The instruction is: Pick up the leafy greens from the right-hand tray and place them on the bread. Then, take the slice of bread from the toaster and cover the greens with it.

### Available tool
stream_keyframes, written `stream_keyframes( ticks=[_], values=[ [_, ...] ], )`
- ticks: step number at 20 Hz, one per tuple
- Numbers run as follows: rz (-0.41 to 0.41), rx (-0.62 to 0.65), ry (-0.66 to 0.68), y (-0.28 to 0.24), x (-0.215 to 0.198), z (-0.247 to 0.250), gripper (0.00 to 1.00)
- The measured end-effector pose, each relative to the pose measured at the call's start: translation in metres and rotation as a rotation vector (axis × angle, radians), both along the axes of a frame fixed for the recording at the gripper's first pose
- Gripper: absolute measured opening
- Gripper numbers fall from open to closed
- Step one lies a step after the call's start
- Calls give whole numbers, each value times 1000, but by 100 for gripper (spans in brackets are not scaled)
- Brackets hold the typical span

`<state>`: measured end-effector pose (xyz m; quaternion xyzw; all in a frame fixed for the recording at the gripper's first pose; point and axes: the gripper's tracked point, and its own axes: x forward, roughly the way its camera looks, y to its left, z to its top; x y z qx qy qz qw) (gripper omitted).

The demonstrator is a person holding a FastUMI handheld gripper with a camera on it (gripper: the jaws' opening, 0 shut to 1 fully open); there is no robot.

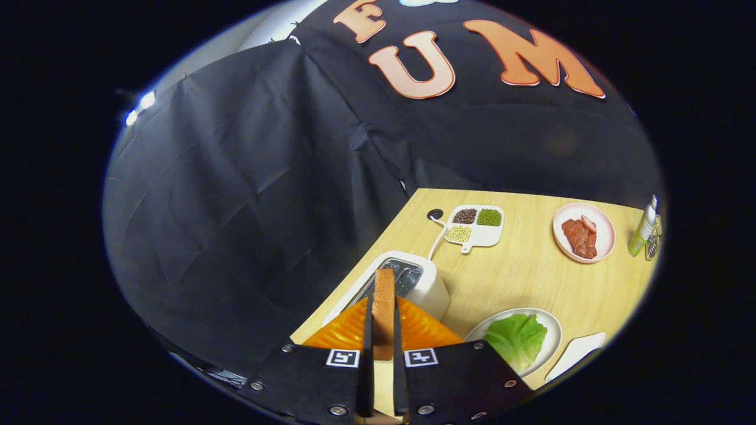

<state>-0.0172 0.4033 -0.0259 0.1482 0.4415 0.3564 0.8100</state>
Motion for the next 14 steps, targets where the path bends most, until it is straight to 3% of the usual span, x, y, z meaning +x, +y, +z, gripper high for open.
stream_keyframes(
  ticks=[14],
  values=[
    [-121,-52,164,-95,-25,-119,14]
  ],
)
